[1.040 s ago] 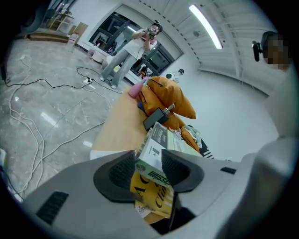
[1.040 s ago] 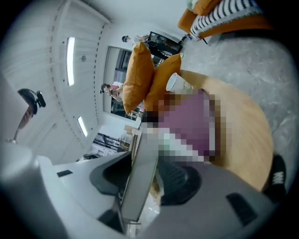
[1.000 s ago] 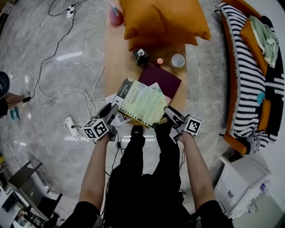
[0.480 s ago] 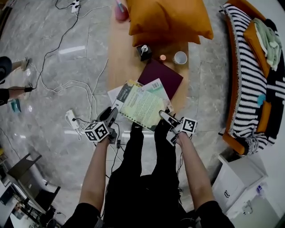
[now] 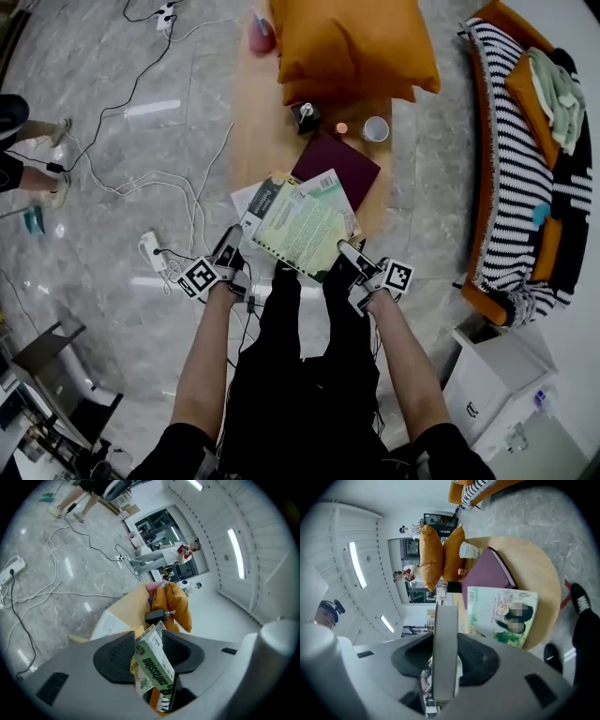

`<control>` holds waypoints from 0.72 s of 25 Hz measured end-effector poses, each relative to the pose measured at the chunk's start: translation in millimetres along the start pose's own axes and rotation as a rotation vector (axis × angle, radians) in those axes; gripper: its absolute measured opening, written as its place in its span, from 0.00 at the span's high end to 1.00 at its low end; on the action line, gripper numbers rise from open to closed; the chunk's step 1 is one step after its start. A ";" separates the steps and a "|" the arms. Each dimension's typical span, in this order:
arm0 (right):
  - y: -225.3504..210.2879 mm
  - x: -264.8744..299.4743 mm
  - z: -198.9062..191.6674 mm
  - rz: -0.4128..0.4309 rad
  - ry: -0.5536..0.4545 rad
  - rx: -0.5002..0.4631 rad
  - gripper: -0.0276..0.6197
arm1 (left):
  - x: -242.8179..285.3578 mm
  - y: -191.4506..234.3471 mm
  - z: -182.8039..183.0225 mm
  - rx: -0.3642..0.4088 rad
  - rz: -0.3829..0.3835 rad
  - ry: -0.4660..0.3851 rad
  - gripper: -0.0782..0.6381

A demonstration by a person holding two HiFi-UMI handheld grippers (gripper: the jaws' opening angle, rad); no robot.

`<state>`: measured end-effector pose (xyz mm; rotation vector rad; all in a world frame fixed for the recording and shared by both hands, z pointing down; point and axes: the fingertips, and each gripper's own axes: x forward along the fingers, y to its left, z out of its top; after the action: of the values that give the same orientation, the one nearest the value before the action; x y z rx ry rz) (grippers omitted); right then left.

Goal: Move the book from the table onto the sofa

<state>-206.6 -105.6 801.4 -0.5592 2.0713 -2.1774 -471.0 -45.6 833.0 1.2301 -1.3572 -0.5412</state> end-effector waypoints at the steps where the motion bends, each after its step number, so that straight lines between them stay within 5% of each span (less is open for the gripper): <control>1: 8.8 -3.7 -2.6 0.007 -0.012 0.013 0.70 | -4.8 -8.2 2.2 -0.043 -0.037 -0.011 0.64; 4: 43.3 -15.1 -10.6 0.043 -0.031 0.019 0.71 | -20.6 -46.7 7.6 -0.188 -0.194 -0.020 0.55; 6: 66.7 -17.4 -19.4 0.072 -0.025 0.006 0.72 | -34.3 -64.5 9.4 -0.193 -0.247 0.021 0.50; 9: 95.3 -18.5 -34.2 0.096 -0.012 -0.006 0.72 | -55.1 -83.3 6.4 -0.194 -0.281 0.077 0.47; 18: 151.5 -41.1 -60.5 0.120 0.010 -0.048 0.72 | -99.0 -113.2 3.2 -0.244 -0.302 0.018 0.47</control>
<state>-216.0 -47.6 643.7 -0.4167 2.1087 -2.0743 -456.9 1.6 690.9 1.2395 -1.0586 -0.8792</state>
